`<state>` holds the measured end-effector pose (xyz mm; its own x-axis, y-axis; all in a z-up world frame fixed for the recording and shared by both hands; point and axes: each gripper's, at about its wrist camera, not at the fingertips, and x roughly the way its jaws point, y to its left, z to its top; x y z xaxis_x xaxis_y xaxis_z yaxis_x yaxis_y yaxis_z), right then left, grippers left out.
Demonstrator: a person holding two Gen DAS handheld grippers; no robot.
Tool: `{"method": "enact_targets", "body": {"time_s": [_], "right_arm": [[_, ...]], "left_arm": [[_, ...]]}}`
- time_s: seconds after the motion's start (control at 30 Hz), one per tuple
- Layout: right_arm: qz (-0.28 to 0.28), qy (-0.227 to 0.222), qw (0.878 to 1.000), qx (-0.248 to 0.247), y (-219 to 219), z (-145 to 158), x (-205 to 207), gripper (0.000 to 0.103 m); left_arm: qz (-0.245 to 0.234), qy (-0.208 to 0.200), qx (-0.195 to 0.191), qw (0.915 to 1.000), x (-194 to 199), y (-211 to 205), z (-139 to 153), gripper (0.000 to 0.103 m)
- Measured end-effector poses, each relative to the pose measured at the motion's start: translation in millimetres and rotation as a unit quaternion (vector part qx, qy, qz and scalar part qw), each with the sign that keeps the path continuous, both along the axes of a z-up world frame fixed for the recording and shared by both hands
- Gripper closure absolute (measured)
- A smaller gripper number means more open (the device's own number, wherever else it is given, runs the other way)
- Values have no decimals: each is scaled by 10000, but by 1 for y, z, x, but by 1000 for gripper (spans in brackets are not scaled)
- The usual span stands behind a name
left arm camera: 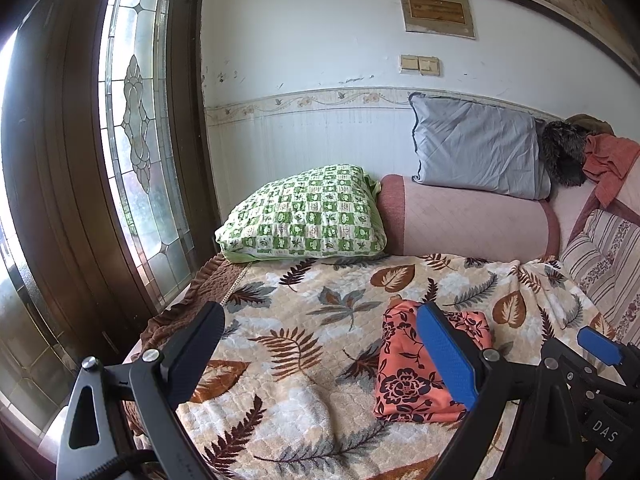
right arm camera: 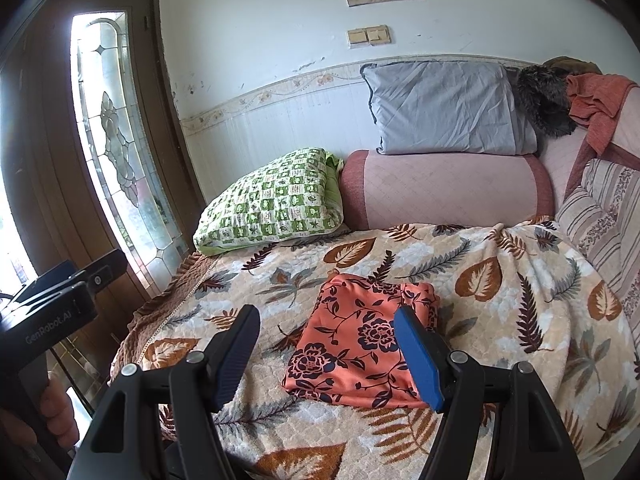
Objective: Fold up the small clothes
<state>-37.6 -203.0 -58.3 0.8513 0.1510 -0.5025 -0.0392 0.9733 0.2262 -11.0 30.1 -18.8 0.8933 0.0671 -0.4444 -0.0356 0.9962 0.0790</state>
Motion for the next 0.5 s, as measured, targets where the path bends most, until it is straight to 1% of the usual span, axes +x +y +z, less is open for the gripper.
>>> {"method": "enact_targets", "body": {"time_s": [0.5], "right_arm": [[44,-47,10000,-30,0,2,5,30]], "left_arm": [[37,23,-20,10000,2,0,-3,6]]}}
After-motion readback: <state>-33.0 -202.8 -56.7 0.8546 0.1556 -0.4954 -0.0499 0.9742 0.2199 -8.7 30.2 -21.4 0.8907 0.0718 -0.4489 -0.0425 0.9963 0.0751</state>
